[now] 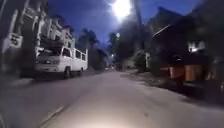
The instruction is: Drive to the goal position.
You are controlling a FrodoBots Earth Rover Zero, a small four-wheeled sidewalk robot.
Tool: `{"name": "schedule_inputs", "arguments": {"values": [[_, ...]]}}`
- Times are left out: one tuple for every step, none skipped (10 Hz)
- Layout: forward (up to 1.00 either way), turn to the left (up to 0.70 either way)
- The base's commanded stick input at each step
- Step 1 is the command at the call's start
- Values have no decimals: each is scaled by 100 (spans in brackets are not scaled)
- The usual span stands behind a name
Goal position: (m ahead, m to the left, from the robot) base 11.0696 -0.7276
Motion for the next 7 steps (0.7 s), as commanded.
{"name": "schedule_inputs", "arguments": {"values": [[100,-38],[100,-40],[100,-40],[100,-30],[100,0],[100,0],[100,0]]}}
